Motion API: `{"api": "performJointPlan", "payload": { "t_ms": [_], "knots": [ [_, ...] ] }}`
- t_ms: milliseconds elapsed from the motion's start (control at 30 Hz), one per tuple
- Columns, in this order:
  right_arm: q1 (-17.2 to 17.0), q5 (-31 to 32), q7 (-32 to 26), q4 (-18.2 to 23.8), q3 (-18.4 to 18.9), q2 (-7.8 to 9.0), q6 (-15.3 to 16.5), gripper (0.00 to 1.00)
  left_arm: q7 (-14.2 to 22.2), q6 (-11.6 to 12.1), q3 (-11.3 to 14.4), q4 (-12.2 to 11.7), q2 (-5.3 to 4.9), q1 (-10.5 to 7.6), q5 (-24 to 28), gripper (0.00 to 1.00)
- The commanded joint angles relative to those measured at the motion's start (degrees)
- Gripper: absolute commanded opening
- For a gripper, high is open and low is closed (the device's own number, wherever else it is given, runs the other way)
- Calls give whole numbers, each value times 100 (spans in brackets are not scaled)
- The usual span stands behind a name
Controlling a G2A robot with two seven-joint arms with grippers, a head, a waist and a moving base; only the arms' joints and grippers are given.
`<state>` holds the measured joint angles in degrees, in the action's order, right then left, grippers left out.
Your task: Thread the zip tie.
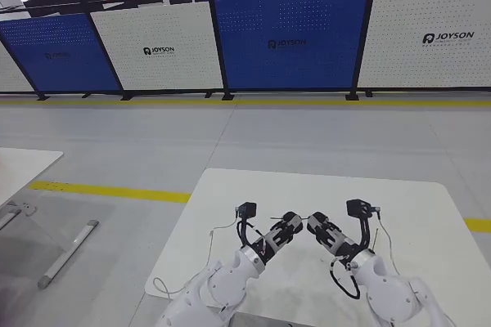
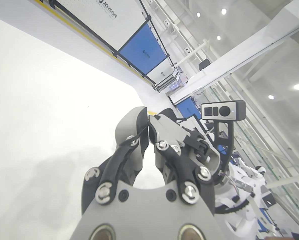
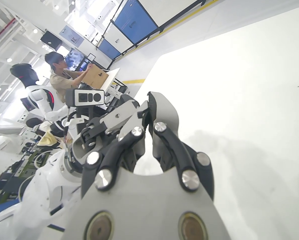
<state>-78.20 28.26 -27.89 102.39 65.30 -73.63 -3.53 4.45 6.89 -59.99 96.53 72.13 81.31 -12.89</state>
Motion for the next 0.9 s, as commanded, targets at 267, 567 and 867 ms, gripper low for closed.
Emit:
{"api": "performJointPlan", "payload": {
  "t_ms": [267, 567, 867],
  "knots": [
    [-21, -81, 6, 48, 47, 13, 63, 0, 14, -57, -24, -35, -11, 21, -117, 0],
    [-1, -77, -7, -16, 30, 18, 38, 0, 80, -19, -47, 41, -18, 44, -71, 0],
    [-1, 13, 18, -2, 22, 27, -5, 0, 5, -103, -74, 49, -28, 62, -259, 49]
  ]
}}
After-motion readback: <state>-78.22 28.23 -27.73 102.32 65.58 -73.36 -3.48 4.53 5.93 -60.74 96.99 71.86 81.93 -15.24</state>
